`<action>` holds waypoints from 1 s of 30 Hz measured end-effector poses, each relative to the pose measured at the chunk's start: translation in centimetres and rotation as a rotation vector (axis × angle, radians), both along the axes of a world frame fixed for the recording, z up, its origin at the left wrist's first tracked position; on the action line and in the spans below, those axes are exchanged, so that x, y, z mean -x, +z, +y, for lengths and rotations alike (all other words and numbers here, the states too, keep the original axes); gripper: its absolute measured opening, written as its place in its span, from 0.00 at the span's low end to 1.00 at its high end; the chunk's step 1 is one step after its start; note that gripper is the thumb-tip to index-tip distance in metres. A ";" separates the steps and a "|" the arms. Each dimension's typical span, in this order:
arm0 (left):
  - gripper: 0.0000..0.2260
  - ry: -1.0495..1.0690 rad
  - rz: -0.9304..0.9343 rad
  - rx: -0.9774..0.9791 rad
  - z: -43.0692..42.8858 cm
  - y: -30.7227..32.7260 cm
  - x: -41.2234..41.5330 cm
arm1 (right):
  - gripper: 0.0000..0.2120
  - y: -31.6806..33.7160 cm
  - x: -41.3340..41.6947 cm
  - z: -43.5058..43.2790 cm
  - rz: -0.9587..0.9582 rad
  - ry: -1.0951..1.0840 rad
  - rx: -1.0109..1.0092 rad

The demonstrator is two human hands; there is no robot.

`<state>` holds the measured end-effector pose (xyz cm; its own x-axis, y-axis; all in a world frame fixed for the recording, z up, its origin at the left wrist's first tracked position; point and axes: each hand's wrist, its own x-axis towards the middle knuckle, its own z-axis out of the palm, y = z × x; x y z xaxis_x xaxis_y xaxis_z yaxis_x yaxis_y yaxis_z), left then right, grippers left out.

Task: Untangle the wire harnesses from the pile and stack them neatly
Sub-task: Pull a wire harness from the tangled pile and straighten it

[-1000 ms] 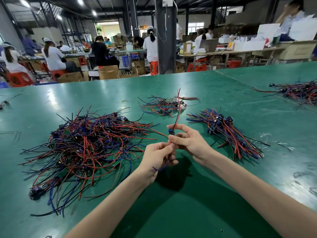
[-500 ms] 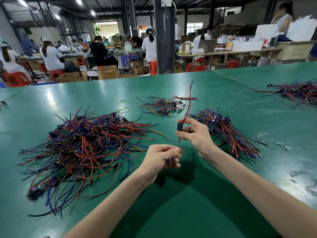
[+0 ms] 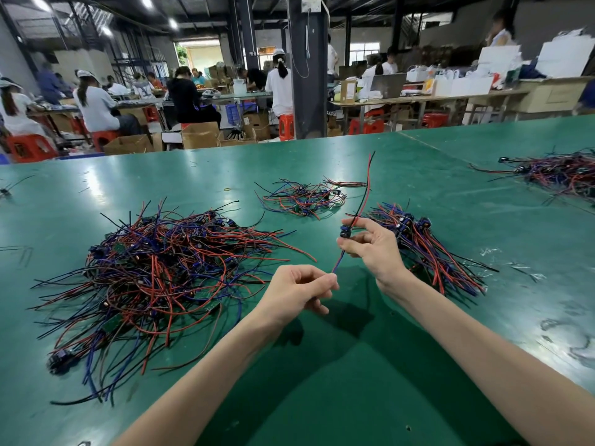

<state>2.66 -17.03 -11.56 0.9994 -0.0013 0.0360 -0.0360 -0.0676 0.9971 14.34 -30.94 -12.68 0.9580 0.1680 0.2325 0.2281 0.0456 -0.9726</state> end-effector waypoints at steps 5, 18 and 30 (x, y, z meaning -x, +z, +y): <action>0.04 -0.003 -0.030 0.006 -0.2 0.0 0.0 | 0.14 0.4 0.2 -0.2 0.133 0.032 -0.079; 0.08 0.010 -0.039 -0.073 0.2 -0.2 -0.3 | 0.10 1.4 -0.2 -0.8 0.368 0.030 -0.285; 0.06 0.037 -0.036 -0.142 0.3 0.1 -0.3 | 0.11 1.2 -0.1 -1.1 0.299 -0.023 -0.169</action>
